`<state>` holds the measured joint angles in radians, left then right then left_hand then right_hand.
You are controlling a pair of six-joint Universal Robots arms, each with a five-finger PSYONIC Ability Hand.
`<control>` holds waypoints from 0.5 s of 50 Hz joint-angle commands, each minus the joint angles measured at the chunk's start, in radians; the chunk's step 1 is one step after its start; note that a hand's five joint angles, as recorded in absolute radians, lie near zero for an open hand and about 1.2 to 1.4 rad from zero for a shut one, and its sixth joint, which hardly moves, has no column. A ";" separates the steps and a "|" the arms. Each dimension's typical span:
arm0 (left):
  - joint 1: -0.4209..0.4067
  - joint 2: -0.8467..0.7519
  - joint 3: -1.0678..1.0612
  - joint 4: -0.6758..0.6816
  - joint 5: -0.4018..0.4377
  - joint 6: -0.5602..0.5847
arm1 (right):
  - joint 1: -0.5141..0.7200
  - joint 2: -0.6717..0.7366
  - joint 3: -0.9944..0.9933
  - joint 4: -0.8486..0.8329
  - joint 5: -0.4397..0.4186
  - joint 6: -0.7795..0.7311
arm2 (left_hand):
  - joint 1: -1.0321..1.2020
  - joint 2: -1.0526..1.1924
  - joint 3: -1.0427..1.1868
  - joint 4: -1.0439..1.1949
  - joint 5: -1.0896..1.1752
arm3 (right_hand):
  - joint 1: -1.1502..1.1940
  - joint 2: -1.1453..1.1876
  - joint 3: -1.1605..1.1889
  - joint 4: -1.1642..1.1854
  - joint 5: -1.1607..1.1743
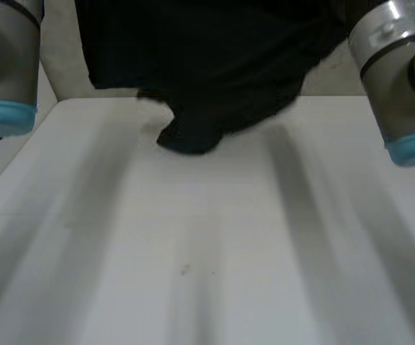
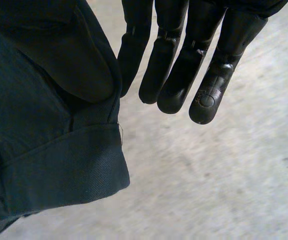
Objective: Fold the shorts.
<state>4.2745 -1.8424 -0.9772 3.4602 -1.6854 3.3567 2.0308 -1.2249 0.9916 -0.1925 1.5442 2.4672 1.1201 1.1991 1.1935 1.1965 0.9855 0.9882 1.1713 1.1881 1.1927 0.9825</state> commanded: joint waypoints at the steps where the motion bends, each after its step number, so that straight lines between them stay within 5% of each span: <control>1: -0.001 0.156 -0.092 -0.004 -0.007 -0.002 | 0.028 -0.102 0.036 0.068 0.008 -0.002 | 0.276 0.197 0.203 0.200 0.236 | 0.408 0.225 0.208 0.204 0.239; 14: 0.002 0.339 -0.066 -0.039 -0.003 0.000 | 0.023 -0.260 -0.047 0.246 0.001 -0.001 | 0.276 0.197 0.203 0.200 0.236 | 0.408 0.225 0.208 0.204 0.239; 25: 0.018 0.099 -0.141 -0.073 0.001 0.001 | 0.026 -0.079 0.039 0.277 0.000 0.002 | 0.276 0.197 0.203 0.200 0.236 | 0.408 0.225 0.208 0.204 0.239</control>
<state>4.2885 -1.5888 -1.0733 3.3977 -1.6859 3.3566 2.0551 -1.4225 0.9679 0.0757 1.5486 2.4668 1.1211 1.1997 1.1936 1.1965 0.9855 0.9882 1.1713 1.1881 1.1927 0.9826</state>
